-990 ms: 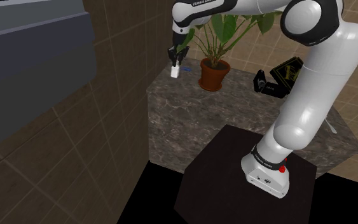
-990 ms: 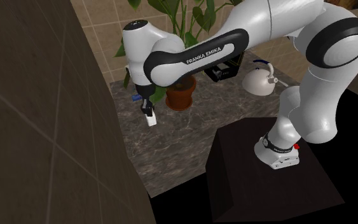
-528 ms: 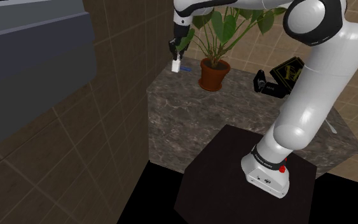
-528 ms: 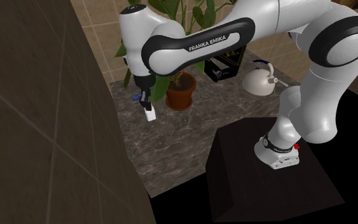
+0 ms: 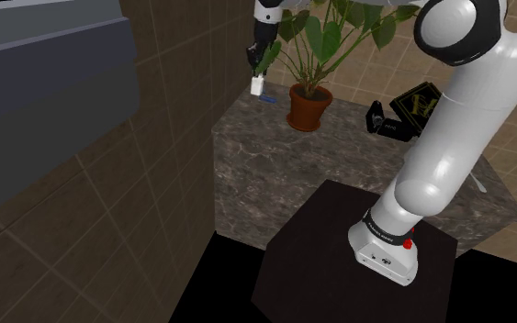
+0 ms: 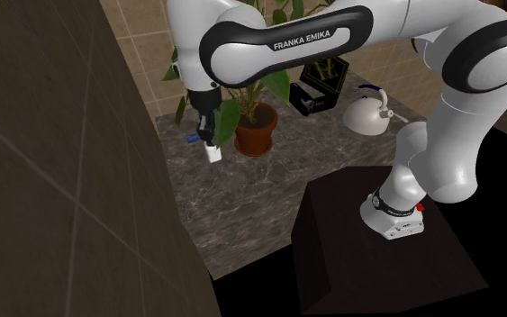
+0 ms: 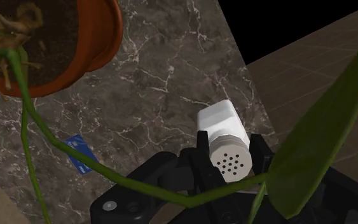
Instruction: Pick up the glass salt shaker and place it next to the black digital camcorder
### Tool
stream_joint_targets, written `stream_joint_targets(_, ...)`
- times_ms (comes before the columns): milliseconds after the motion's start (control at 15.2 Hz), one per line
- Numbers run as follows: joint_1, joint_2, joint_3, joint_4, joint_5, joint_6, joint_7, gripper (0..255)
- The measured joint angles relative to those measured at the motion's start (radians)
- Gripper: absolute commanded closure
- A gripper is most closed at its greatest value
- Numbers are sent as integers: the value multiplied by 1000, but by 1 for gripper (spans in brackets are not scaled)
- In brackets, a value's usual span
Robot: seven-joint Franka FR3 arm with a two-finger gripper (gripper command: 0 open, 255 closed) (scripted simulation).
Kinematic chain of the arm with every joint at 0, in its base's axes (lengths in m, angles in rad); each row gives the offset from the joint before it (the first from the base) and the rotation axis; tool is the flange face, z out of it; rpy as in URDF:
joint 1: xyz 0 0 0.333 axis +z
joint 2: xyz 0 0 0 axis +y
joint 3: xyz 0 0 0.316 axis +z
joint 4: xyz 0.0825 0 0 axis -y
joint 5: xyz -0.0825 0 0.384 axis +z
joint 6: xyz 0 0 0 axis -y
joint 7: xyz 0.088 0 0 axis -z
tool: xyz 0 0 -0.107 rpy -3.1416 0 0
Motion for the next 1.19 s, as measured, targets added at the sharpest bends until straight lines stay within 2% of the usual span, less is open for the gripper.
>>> stream_joint_targets(528,-65,-197,-61,-237,-18,39,-121,255)
stream_joint_targets(1188,-155,-400,-166,-438,-73,42,-294,255)
